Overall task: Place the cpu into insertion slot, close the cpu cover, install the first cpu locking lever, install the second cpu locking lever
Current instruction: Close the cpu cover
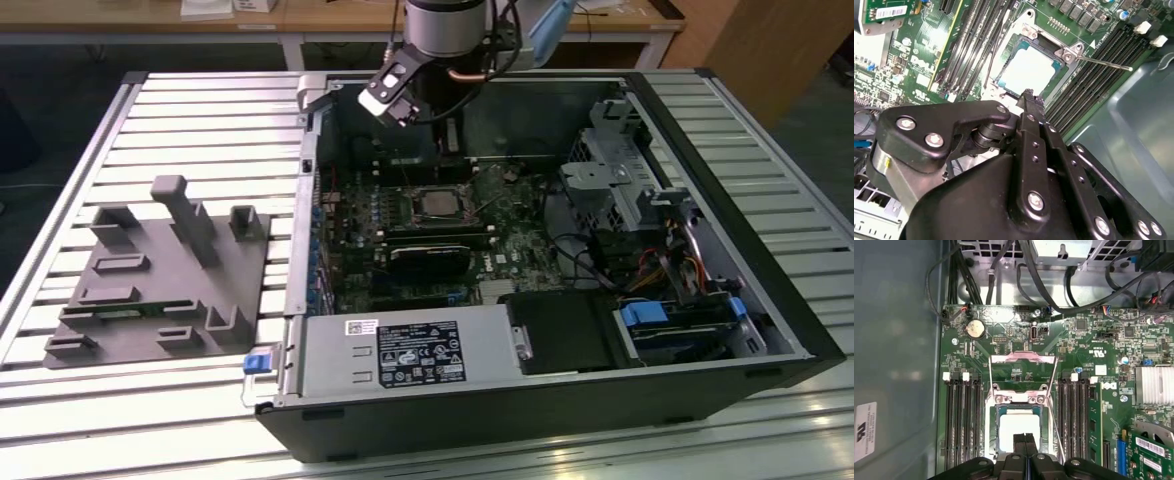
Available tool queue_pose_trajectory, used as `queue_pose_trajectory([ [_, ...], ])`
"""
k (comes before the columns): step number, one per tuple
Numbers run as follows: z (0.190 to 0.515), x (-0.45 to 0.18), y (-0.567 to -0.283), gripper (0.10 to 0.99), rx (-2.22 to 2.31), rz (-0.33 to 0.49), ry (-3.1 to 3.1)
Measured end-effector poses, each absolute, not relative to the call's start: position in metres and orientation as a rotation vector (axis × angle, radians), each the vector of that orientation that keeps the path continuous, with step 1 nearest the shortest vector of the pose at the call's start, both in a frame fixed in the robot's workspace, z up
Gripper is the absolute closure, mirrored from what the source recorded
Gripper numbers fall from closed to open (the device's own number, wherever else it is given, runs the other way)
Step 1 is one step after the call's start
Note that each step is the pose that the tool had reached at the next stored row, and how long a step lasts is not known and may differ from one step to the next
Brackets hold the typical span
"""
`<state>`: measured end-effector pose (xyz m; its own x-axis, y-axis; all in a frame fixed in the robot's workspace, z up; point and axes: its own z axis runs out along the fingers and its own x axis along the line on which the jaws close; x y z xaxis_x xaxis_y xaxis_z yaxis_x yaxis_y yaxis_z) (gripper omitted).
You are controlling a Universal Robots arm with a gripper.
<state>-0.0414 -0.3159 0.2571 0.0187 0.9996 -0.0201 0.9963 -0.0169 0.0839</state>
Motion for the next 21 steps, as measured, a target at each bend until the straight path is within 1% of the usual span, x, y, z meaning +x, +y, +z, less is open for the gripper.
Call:
queue_pose_trajectory([
  [5,0.2627,-0.0414,-0.3158,0.98,2.188,0.068,2.149],
  [21,0.263,-0.0328,-0.3158,0.98,2.188,0.068,2.149],
])
